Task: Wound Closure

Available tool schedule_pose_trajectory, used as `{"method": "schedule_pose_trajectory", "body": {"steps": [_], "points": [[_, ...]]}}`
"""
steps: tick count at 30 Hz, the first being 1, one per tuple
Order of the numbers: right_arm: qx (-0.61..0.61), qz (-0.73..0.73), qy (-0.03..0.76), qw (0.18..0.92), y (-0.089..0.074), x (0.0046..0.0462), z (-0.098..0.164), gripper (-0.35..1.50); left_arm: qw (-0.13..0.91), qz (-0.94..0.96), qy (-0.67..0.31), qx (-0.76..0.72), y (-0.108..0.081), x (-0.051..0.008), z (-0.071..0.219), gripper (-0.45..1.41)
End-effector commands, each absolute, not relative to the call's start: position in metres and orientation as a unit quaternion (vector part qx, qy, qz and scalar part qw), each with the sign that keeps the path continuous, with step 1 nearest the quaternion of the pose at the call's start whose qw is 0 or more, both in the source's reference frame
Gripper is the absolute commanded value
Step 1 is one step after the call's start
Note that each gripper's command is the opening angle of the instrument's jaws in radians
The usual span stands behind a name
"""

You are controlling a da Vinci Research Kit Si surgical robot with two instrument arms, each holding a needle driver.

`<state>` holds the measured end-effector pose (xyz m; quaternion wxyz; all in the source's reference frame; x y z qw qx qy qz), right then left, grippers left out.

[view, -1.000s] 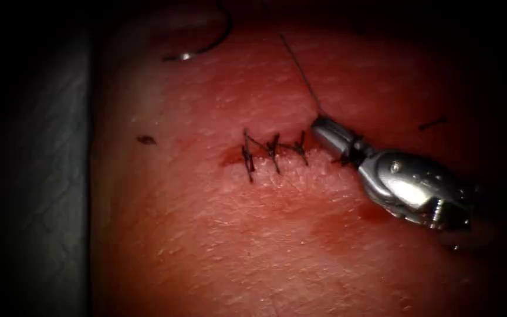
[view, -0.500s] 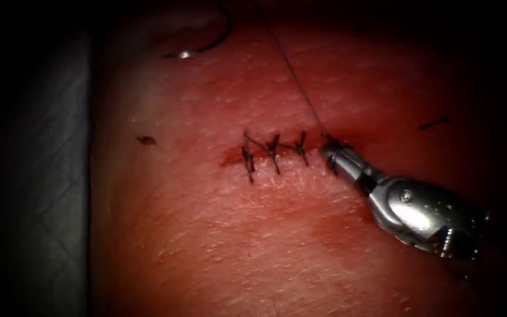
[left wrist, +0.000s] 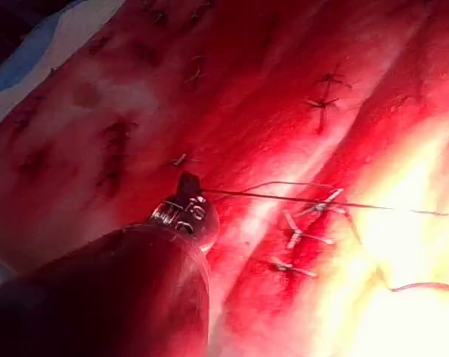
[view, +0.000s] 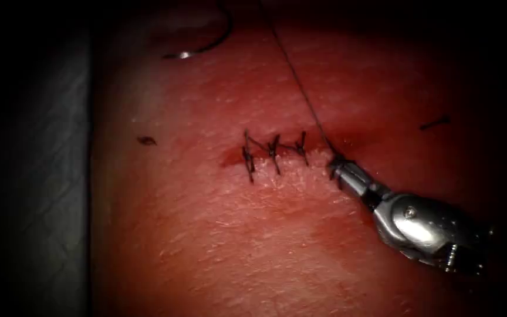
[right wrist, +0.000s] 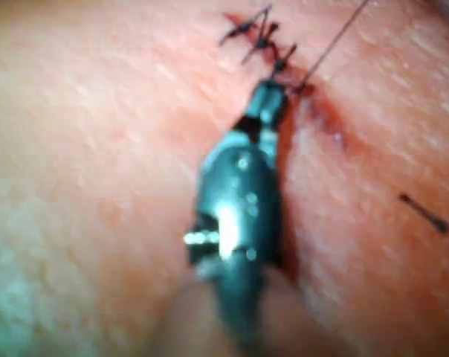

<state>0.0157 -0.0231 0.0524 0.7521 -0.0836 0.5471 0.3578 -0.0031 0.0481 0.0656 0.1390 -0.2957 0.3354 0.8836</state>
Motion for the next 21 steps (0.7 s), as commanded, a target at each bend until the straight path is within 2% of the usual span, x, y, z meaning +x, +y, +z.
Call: {"method": "schedule_pose_trajectory", "body": {"steps": [1,12,14,15,16,17,18,20,21], "points": [[-0.081,0.358,0.547,0.753,-0.024,0.0163,0.053,-0.35,0.142,0.883,0.336,-0.296,0.049,-0.0031,0.066,-0.45],[-0.077,0.352,0.550,0.754,-0.026,0.0165,0.052,-0.35,0.136,0.888,0.340,-0.279,0.051,-0.0008,0.067,-0.45],[-0.078,0.352,0.549,0.754,-0.026,0.0165,0.052,-0.35,0.191,0.881,0.313,-0.299,0.050,-0.0013,0.066,-0.45],[-0.078,0.353,0.549,0.754,-0.026,0.0165,0.052,-0.35,0.231,0.869,0.305,-0.315,0.049,-0.0018,0.066,-0.37],[-0.077,0.352,0.548,0.755,-0.026,0.0165,0.052,-0.35,0.249,0.862,0.303,-0.321,0.048,-0.0022,0.066,-0.01],[-0.077,0.352,0.548,0.755,-0.025,0.0165,0.052,-0.35,0.267,0.853,0.286,-0.344,0.046,-0.0028,0.066,0.24],[-0.078,0.353,0.549,0.754,-0.025,0.0165,0.052,-0.35,0.271,0.853,0.270,-0.355,0.044,-0.0032,0.066,0.41],[-0.078,0.353,0.549,0.754,-0.025,0.0166,0.052,-0.35,0.278,0.850,0.245,-0.374,0.041,-0.0043,0.065,0.64],[-0.078,0.353,0.548,0.754,-0.025,0.0166,0.052,-0.35,0.284,0.847,0.234,-0.384,0.040,-0.0048,0.065,0.69]]}}
